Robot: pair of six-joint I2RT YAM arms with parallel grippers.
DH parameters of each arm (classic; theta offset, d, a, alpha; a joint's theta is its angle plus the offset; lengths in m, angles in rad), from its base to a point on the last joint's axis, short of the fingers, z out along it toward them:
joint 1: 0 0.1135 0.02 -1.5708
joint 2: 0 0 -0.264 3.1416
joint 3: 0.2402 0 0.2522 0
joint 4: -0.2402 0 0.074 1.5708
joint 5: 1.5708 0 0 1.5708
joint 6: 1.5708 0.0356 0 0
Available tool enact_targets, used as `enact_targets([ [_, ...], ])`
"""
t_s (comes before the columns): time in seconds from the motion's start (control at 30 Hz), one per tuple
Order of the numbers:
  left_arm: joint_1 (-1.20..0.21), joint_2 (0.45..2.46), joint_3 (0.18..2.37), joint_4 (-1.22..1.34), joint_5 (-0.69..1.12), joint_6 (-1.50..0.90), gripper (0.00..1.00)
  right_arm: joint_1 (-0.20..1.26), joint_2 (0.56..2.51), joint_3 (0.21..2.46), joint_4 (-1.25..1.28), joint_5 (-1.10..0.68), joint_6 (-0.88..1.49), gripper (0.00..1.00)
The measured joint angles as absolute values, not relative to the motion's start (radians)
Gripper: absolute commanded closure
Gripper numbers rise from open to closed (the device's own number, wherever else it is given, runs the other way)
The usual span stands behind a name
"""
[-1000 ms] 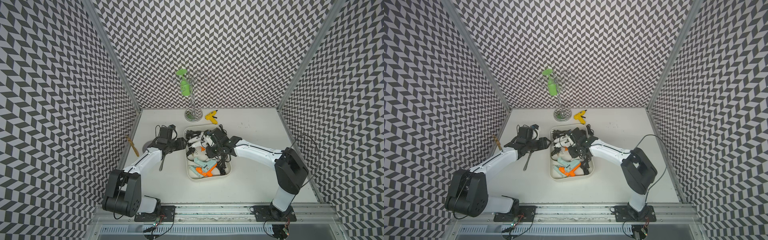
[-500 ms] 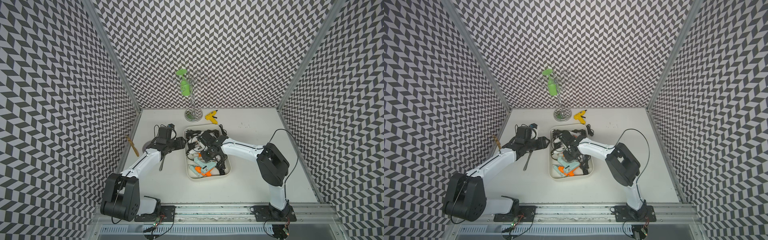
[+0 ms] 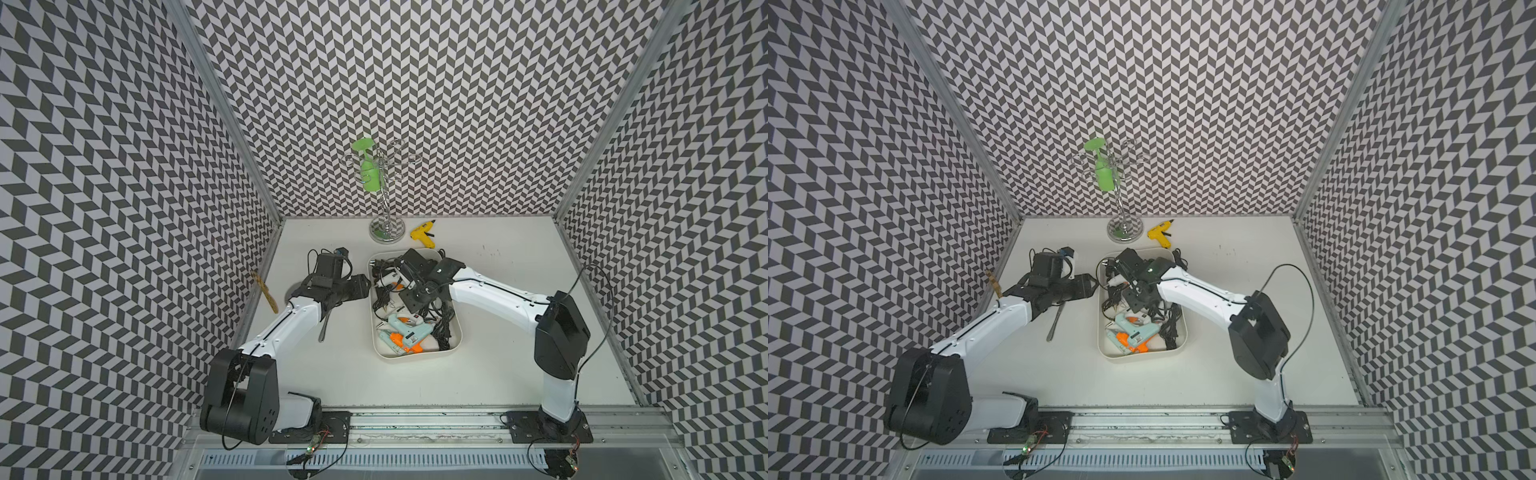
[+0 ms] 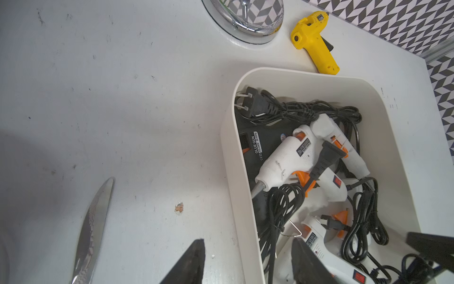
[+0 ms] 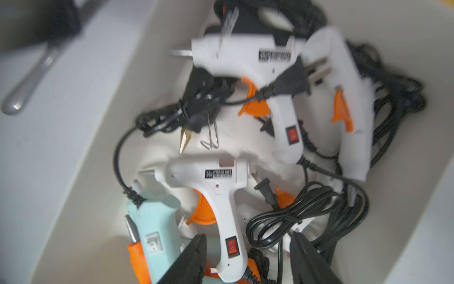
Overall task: Put the hot melt glue gun into the storage box
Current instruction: Place the hot melt adhesive gun in the storage box, then move the storage box to the center of the board.
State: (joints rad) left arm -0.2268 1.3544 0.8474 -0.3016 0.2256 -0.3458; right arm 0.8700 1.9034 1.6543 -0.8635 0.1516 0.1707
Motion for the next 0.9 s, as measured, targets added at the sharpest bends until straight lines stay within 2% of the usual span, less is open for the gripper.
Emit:
enact_targets([
  [0.2, -0.236, 1.416, 0.847, -0.308, 0.230, -0.337, 0.40, 0.787, 1.892, 1.709, -0.844, 0.189, 0.126, 0.41],
  [0.4, -0.276, 1.472, 0.847, -0.326, 0.228, -0.333, 0.42, 0.529, 1.883, 1.678, -0.730, 0.141, 0.107, 0.37],
  [0.47, -0.289, 1.494, 0.852, -0.333, 0.223, -0.332, 0.50, 0.447, 1.879, 1.654, -0.686, 0.125, 0.105, 0.37],
  [0.57, -0.300, 1.539, 0.869, -0.353, 0.200, -0.331, 0.76, 0.380, 1.880, 1.624, -0.649, 0.104, 0.105, 0.37],
  [0.63, -0.303, 1.557, 0.883, -0.364, 0.190, -0.335, 0.87, 0.367, 1.887, 1.616, -0.635, 0.089, 0.105, 0.37],
  [0.77, -0.308, 1.555, 0.893, -0.393, 0.120, -0.346, 0.99, 0.366, 1.907, 1.579, -0.573, 0.037, 0.096, 0.35],
  [0.9, -0.303, 1.539, 0.896, -0.437, 0.064, -0.334, 1.00, 0.368, 1.932, 1.525, -0.516, -0.018, 0.090, 0.30],
])
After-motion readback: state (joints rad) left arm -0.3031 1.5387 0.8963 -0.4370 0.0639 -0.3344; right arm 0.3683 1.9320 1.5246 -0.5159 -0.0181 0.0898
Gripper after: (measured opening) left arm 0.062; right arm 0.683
